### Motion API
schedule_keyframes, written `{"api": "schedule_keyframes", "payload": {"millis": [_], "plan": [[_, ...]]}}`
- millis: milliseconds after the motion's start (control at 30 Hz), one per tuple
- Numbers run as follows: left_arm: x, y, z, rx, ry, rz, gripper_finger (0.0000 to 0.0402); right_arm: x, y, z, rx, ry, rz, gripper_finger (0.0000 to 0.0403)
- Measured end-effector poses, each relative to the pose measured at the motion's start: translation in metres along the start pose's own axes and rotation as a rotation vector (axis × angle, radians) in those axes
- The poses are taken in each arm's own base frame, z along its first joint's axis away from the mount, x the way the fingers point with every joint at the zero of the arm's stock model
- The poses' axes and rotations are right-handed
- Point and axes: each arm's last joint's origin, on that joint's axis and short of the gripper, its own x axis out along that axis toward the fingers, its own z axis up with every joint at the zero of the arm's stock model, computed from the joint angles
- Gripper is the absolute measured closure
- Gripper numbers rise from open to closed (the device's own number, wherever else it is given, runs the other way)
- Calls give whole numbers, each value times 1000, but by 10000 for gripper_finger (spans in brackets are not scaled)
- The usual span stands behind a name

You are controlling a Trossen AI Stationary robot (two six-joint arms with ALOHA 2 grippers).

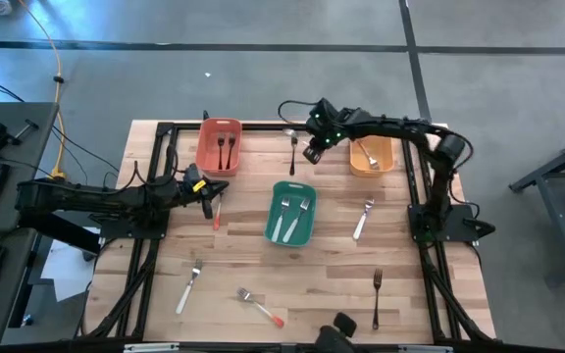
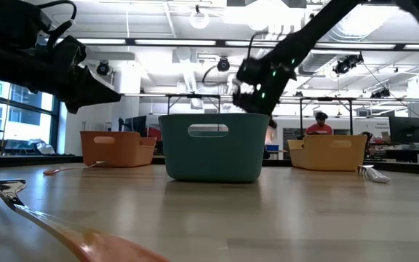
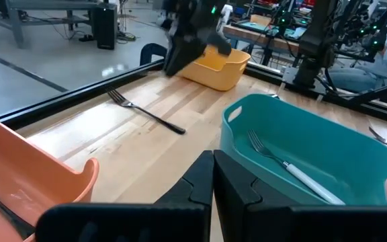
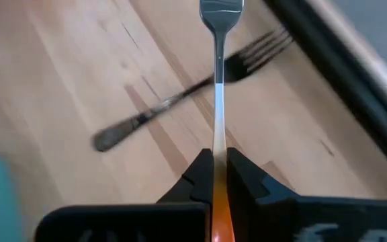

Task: Sort silverware by color (type)
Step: Put the top center orange fork into the yellow bin

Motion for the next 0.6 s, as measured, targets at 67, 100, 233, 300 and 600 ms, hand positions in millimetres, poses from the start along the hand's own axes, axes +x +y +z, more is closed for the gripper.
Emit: {"api": "schedule_keyframes", "payload": {"millis": [67,100,233,300,600], "plan": [[0,0,0,0,0,0,401,-24,-2,4,42,-39,-1,402],[0,0,0,0,0,0,401,-37,-3,5,68,-44,-9,402],[0,0,0,-1,1,0,401,-88,-12,-7,159,-15,-135,402],[0,0,0,-1,1,0,401,-108,-19,-19,206,-23,-200,402],[0,0,0,-1,1,0,401,-108,-70,-101,467,19,-332,403]]}}
